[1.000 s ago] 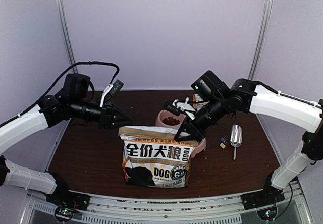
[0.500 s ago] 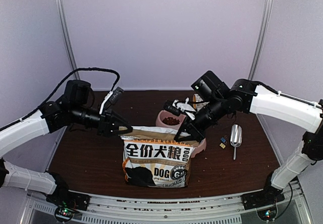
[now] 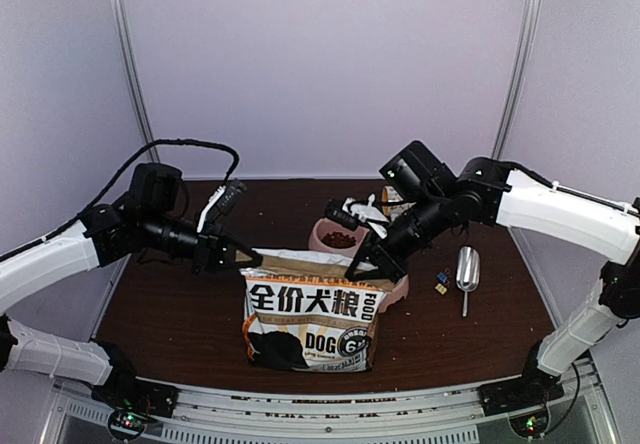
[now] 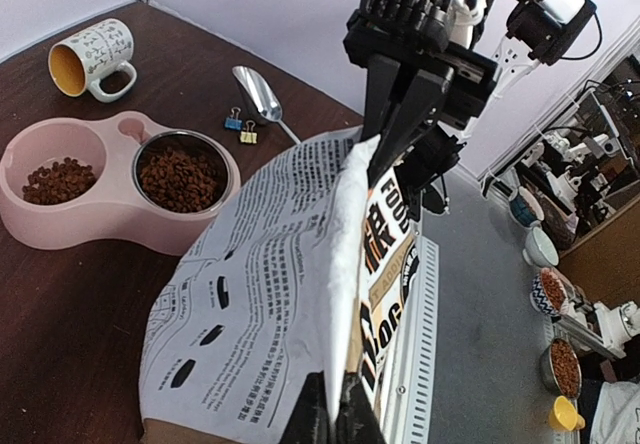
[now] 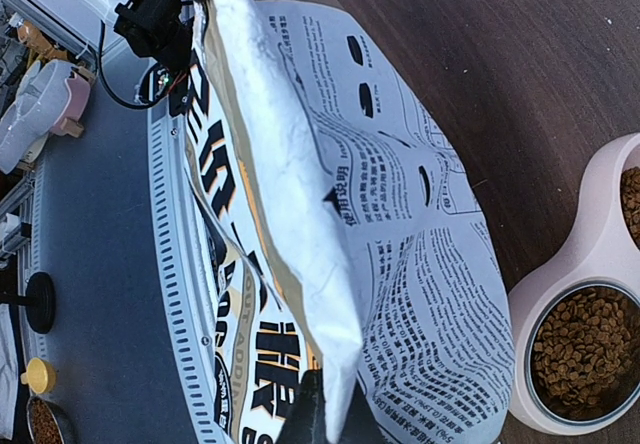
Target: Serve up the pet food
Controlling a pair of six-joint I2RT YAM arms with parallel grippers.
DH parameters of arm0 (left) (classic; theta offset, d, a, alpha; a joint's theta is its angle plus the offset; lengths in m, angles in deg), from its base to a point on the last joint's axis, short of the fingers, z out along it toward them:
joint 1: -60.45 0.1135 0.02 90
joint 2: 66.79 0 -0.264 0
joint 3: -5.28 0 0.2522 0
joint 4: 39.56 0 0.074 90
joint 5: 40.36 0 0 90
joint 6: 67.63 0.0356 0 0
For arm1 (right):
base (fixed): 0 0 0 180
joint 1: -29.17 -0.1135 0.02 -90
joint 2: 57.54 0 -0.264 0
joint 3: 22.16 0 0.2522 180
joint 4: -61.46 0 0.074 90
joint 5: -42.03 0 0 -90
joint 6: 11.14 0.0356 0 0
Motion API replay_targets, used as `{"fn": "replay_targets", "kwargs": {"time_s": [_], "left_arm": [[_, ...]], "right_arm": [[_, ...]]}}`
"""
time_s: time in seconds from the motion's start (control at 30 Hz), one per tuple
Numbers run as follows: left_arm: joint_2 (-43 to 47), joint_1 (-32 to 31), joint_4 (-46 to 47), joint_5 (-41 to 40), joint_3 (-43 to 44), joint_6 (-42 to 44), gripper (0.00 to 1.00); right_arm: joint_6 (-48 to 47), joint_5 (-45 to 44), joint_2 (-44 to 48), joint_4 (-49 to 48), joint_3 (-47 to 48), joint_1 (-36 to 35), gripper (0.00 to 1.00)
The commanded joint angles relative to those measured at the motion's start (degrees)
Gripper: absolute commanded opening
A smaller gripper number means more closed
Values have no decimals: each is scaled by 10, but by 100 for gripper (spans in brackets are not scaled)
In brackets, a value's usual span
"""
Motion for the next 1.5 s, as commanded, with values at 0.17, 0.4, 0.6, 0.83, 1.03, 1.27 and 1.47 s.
{"fn": "replay_targets", "kwargs": {"time_s": [0.17, 0.4, 0.6, 0.83, 1.03, 1.27, 1.47], "left_arm": [[42, 4, -19, -48, -4, 44, 0], [39, 8, -19, -42, 2, 52, 0], [37, 8, -24, -60, 10, 63, 0], [43, 9, -69, -83, 44, 111, 0], [26, 9, -65, -57, 54, 126, 0], [33, 9, -36, -63, 34, 118, 0], [32, 9, -23, -61, 31, 107, 21]], "right_arm": [[19, -55, 81, 69, -61, 30, 12], [36, -45, 112, 52, -105, 38, 0], [42, -30, 115, 31, -101, 39, 0], [113, -79, 193, -73, -150, 60, 58], [215, -97, 268, -187, -269, 157, 63], [261, -151, 226, -181, -332, 278, 57], [251, -184, 137, -177, -335, 310, 53]]}}
